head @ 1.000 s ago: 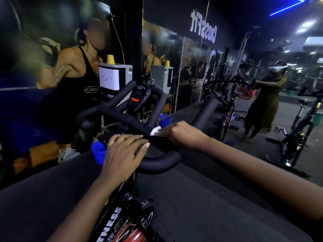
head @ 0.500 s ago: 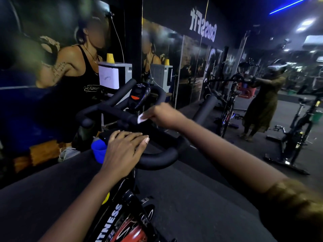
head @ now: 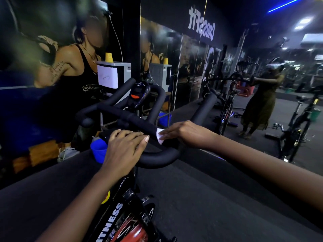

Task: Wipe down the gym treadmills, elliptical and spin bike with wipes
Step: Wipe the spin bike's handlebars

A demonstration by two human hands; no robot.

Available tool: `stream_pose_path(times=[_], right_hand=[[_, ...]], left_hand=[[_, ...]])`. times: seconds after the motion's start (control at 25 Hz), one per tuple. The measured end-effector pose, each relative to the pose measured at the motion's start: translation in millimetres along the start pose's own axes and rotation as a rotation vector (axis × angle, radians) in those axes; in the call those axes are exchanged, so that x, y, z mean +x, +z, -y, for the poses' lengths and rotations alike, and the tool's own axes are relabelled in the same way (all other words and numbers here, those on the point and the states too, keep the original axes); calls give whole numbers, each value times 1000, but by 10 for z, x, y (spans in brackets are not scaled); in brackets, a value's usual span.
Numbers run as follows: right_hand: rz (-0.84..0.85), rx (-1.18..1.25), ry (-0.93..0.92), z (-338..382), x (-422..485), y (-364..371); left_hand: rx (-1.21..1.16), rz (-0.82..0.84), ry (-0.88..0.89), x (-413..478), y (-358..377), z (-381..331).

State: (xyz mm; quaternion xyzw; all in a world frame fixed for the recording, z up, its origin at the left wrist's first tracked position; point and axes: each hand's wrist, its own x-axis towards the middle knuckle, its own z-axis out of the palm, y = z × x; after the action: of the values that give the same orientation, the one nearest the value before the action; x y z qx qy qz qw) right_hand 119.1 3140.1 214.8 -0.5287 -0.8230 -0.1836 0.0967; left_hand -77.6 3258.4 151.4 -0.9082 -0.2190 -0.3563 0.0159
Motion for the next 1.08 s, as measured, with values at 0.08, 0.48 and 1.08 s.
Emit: stream_pose_path(times=[0.08, 0.48, 1.08], right_hand=[[30, 39, 83, 16, -180, -58], [-343, 141, 620, -507, 263, -221], [-186, -25, 716, -71, 698, 186]], left_hand=[[7, 25, -13, 6, -4, -12], [0, 404, -21, 451, -120, -75], [38, 450, -87, 496, -117, -85]])
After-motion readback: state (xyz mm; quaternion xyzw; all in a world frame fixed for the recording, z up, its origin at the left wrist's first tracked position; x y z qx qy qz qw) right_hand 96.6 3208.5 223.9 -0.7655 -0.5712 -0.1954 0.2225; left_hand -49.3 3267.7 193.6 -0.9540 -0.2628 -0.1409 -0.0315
